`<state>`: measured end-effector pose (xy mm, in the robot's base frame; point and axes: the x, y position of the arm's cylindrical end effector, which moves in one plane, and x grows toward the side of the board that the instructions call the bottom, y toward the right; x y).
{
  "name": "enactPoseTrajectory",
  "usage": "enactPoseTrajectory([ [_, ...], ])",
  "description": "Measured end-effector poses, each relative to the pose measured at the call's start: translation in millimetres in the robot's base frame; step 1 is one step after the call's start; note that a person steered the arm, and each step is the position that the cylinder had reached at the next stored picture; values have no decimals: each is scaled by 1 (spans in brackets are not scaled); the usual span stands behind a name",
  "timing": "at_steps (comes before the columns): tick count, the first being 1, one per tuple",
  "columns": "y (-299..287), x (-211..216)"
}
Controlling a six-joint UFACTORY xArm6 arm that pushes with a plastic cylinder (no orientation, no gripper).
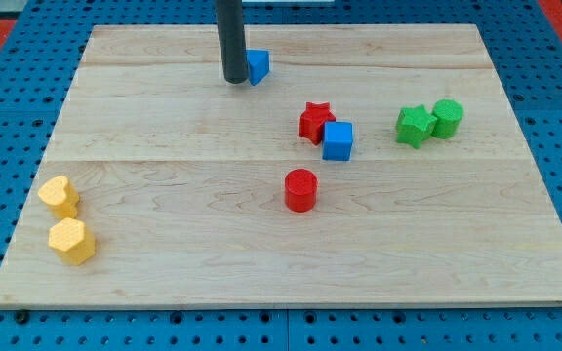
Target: Move the blue cube closer to blue triangle
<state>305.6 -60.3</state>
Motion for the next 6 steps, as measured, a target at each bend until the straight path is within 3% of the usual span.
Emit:
enactPoseTrajectory([
  [1, 24, 9],
  [2, 27, -24],
  [3, 115, 5],
  [4, 159, 38],
  [5, 149, 88],
  [6, 179, 126],
])
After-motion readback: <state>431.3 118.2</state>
